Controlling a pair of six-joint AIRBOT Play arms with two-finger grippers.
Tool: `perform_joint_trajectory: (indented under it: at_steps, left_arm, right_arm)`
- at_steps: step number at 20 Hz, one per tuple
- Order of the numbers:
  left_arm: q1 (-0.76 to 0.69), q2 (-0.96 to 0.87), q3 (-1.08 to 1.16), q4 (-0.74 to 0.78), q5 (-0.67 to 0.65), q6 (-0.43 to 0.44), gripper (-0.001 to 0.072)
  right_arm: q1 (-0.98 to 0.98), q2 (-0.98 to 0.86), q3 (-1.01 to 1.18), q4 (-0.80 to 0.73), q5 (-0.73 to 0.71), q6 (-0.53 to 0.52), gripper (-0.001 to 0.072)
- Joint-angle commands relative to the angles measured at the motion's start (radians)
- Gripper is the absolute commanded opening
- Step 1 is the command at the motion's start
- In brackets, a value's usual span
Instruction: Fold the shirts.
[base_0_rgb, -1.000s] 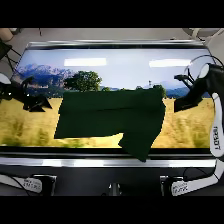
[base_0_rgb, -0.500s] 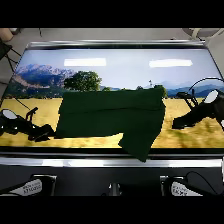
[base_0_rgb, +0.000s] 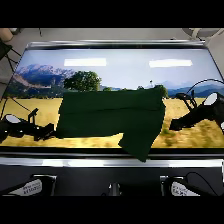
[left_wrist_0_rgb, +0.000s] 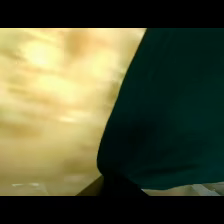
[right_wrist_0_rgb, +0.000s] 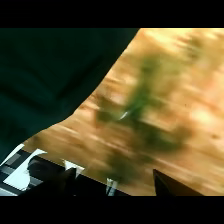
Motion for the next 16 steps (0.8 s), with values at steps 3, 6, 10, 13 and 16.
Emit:
perform_joint_trajectory:
  at_steps: [3, 6, 10, 13, 16]
  left_arm:
    - [-0.031, 0.003, -0.012, -0.026, 0.016, 0.034, 0.0027]
    - [-0.030, 0.014, -0.011, -0.026, 0.016, 0.034, 0.0027]
    - [-0.030, 0.029, -0.011, -0.026, 0.013, 0.034, 0.0027]
    - [-0.030, 0.035, -0.011, -0.026, 0.013, 0.034, 0.0027]
    - [-0.030, 0.036, -0.011, -0.026, 0.010, 0.033, 0.0027]
  right_arm:
    - [0.000, 0.005, -0.121, 0.186, -0.005, -0.085, 0.0559]
    - [0.000, 0.028, -0.227, 0.296, -0.066, -0.106, 0.0549]
    - [0.000, 0.037, -0.334, 0.312, -0.138, -0.076, 0.0496]
    - [0.000, 0.037, -0.380, 0.356, -0.149, -0.077, 0.0489]
    - [0.000, 0.037, -0.417, 0.386, -0.204, -0.075, 0.0412]
